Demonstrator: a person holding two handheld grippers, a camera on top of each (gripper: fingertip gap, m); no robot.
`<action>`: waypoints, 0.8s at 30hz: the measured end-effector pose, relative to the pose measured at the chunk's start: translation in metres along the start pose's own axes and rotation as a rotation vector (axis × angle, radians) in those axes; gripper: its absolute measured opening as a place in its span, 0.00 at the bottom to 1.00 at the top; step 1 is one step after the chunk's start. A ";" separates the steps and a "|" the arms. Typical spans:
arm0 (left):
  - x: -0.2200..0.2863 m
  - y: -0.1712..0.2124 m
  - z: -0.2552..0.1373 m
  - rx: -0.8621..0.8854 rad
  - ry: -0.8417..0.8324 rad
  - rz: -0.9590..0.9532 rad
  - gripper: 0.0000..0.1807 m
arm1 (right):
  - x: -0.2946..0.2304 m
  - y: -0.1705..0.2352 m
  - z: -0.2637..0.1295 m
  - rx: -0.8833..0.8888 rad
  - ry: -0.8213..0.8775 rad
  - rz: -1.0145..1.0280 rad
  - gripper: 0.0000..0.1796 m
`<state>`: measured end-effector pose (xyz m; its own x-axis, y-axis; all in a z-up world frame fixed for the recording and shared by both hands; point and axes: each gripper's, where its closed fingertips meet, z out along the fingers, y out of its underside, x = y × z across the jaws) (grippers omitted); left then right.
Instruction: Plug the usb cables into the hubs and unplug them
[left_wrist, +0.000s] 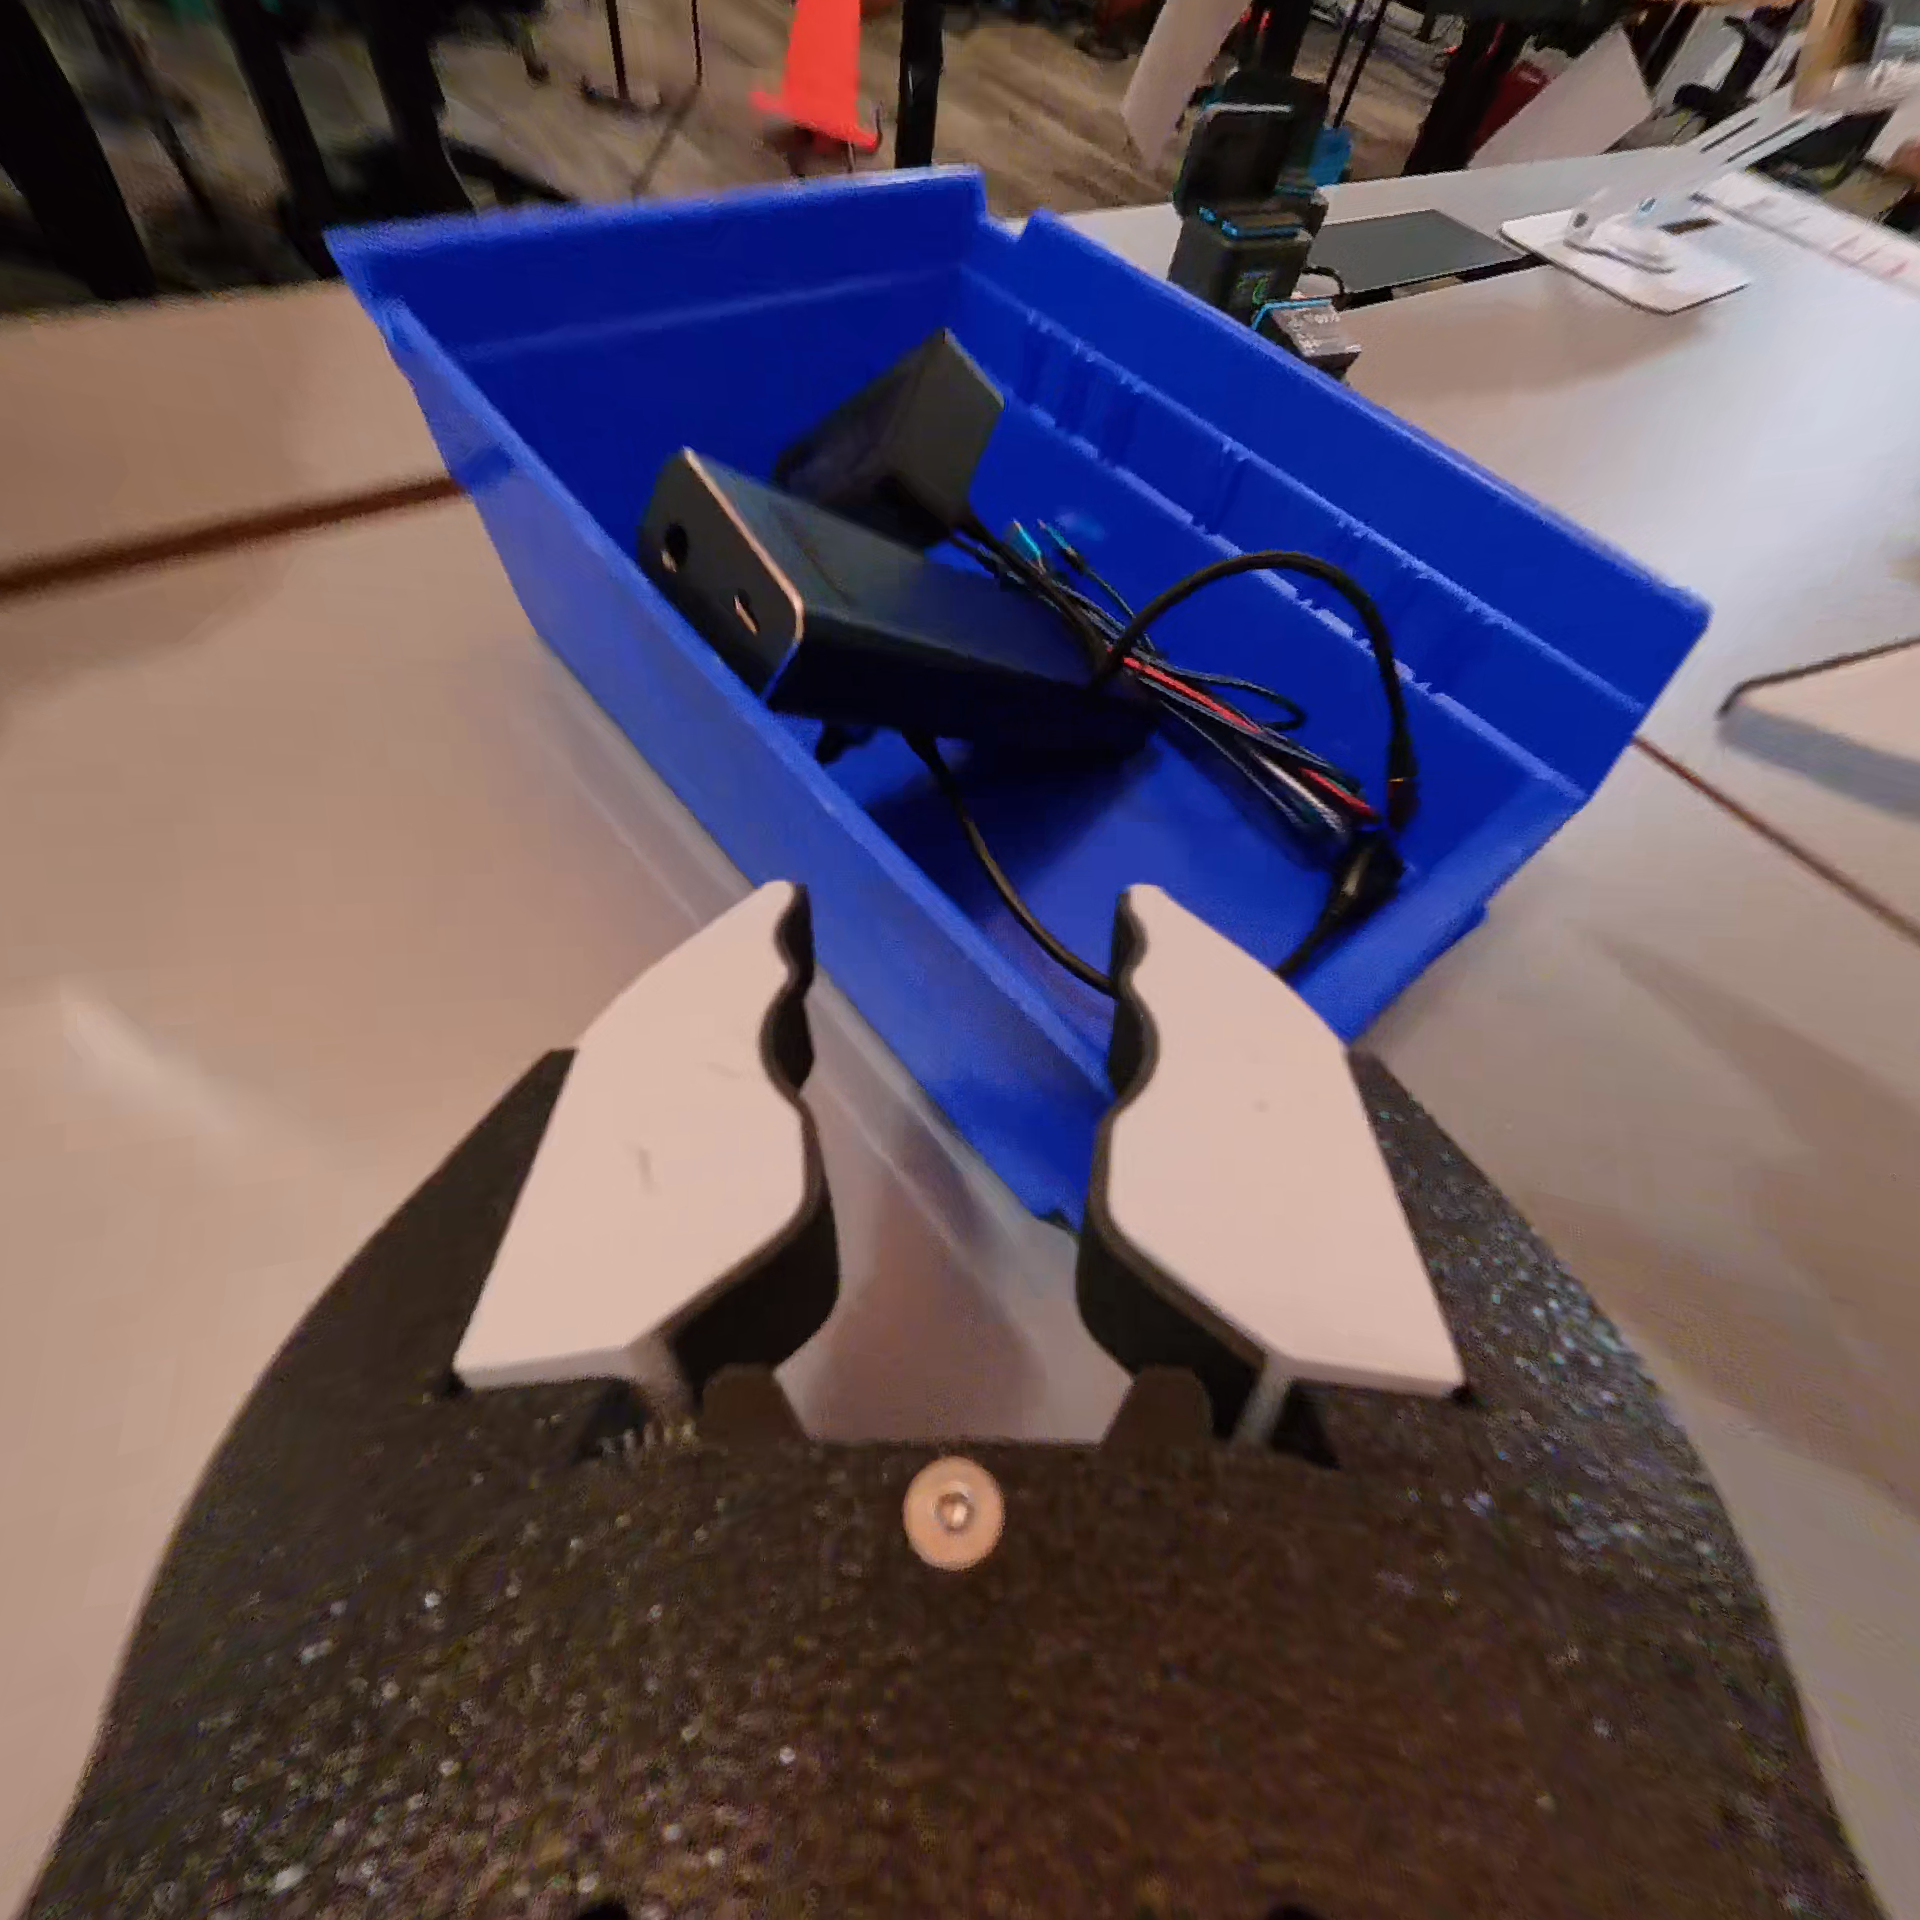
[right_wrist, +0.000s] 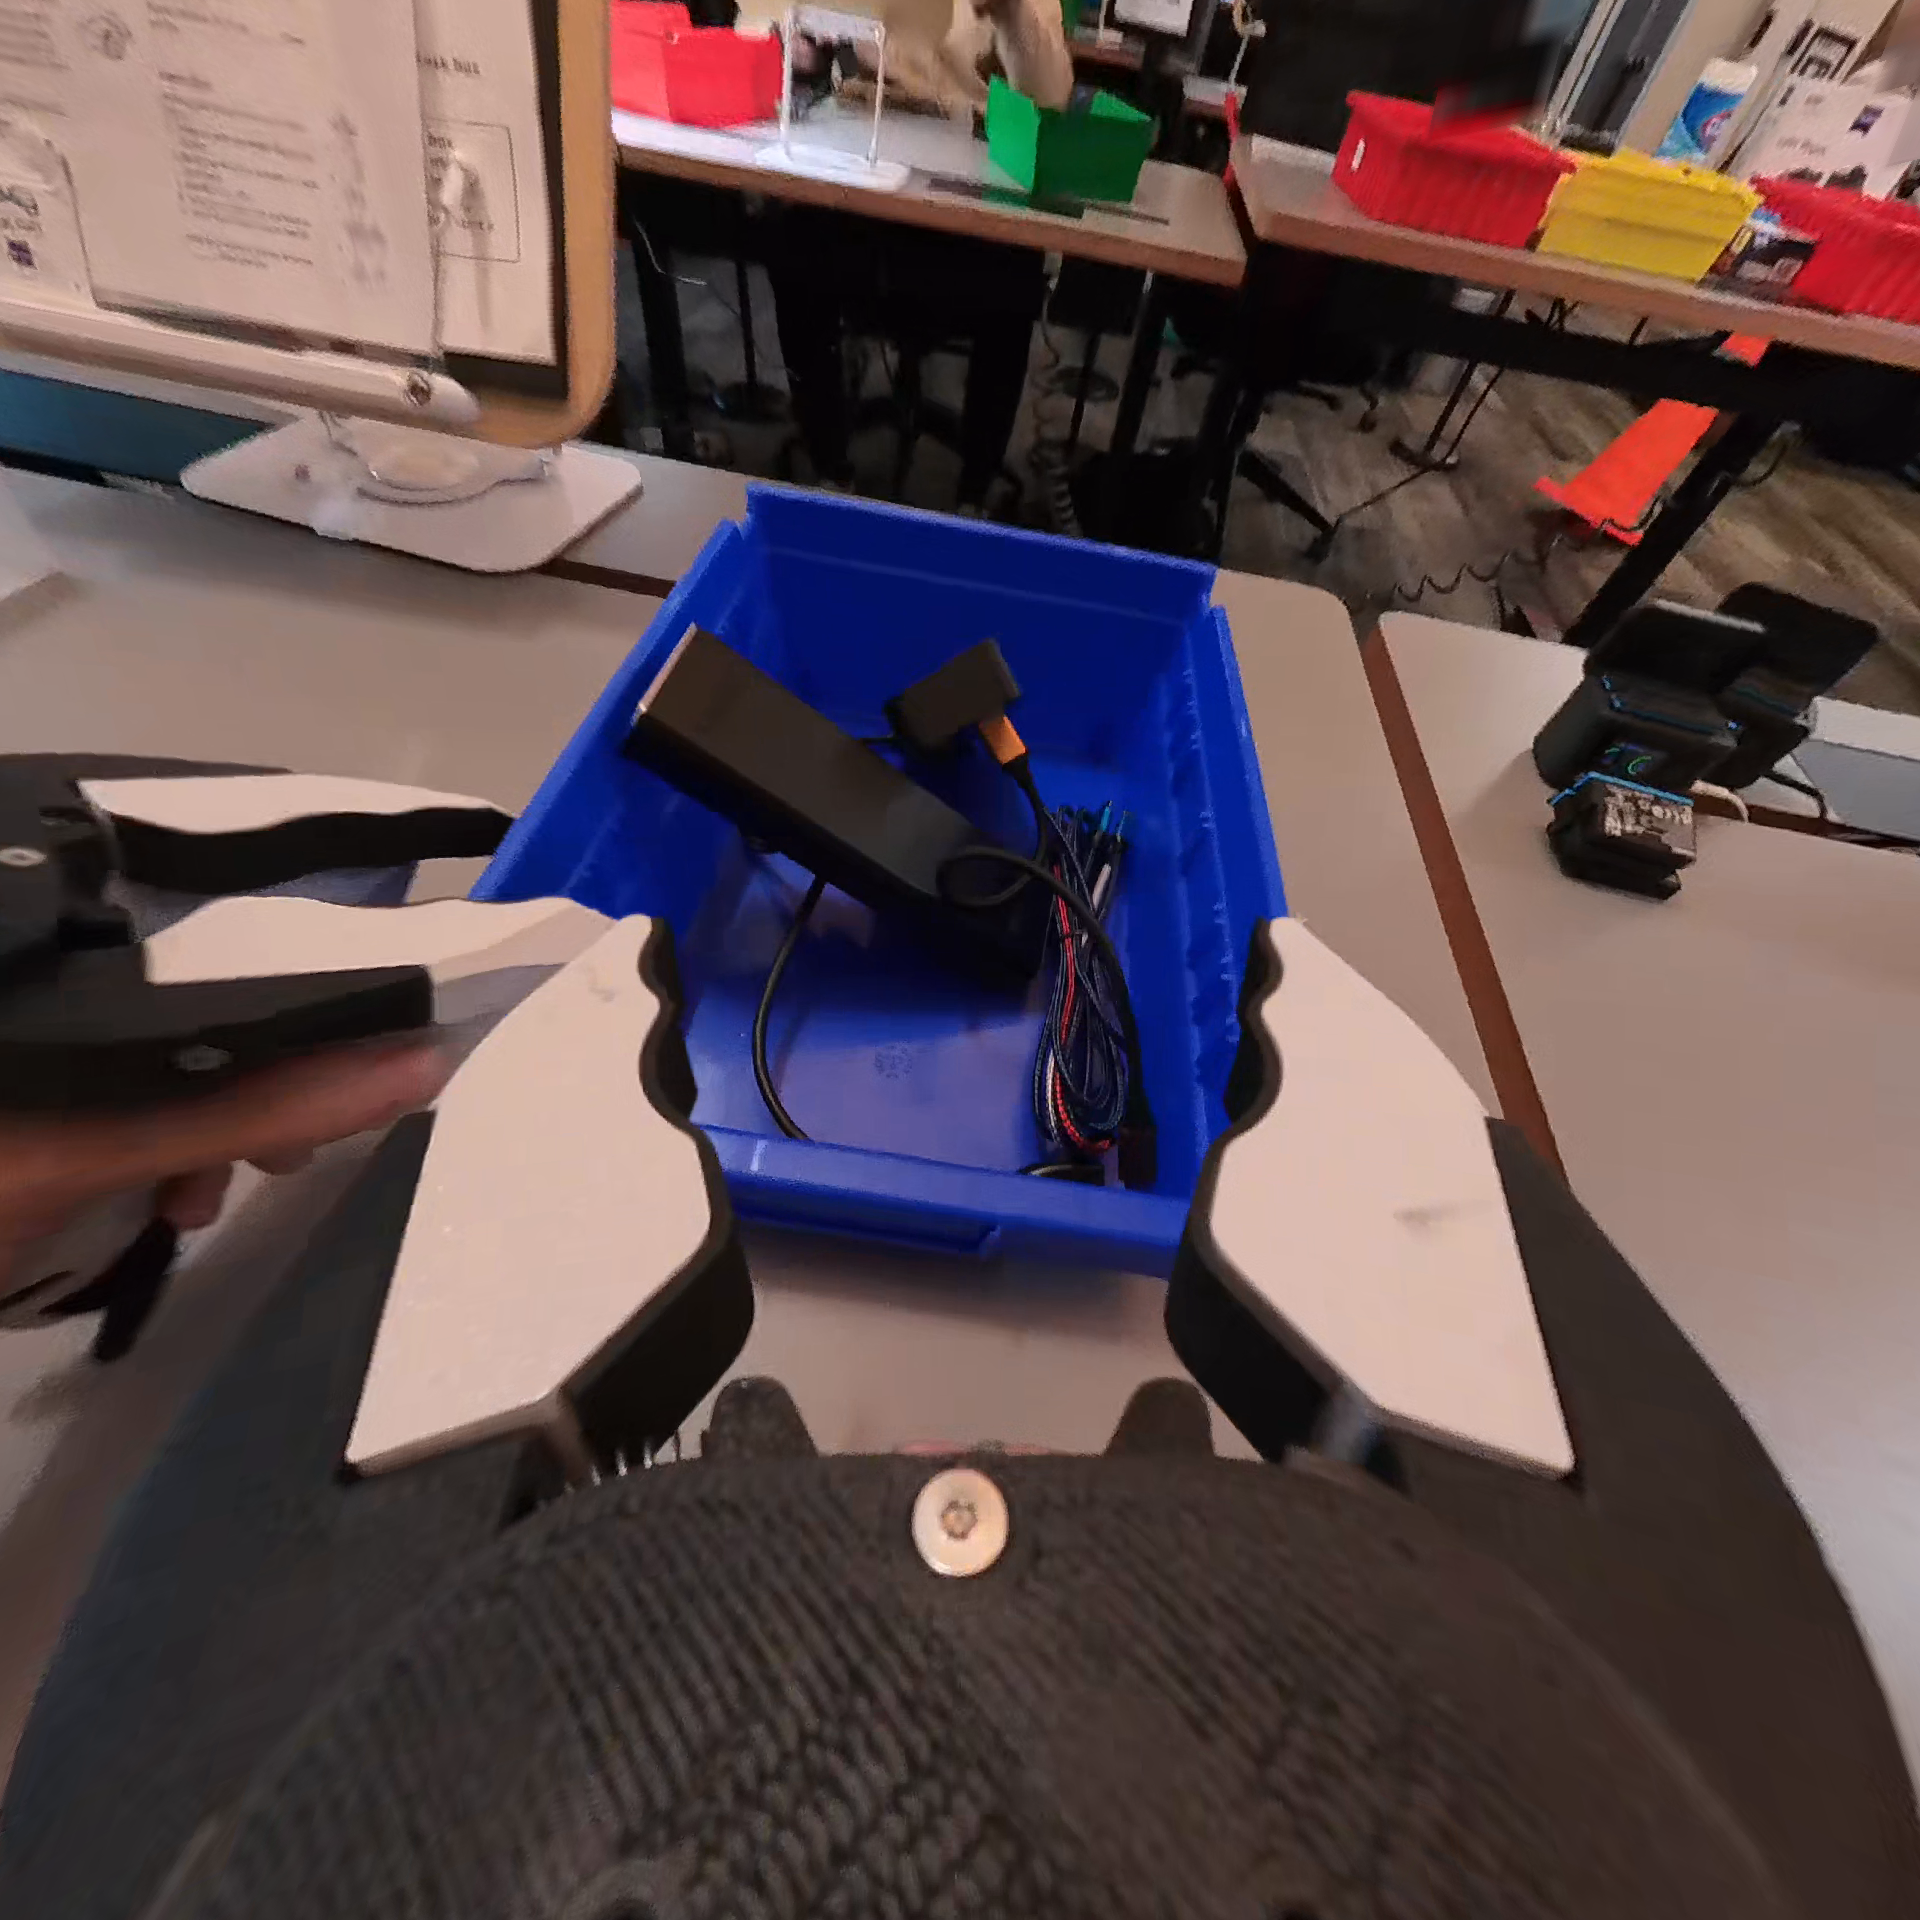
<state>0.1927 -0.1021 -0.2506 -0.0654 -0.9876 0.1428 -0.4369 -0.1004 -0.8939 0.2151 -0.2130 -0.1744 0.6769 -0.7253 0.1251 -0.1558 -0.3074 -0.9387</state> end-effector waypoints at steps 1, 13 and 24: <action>-0.002 -0.003 0.000 0.008 -0.013 0.064 0.24 | -0.004 -0.005 -0.002 0.026 -0.017 0.004 0.57; -0.139 0.033 -0.119 -0.034 -0.226 0.252 0.05 | -0.106 -0.044 -0.020 0.151 -0.335 0.009 0.58; -0.182 0.106 -0.294 0.088 -0.442 0.265 0.06 | -0.370 -0.109 0.016 -0.088 -0.957 0.162 0.48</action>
<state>-0.1059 0.1026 -0.2463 0.2299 -0.9351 -0.2696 -0.3783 0.1694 -0.9101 -0.0066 0.0989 -0.1234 0.9346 0.0321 -0.3542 -0.3260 -0.3213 -0.8891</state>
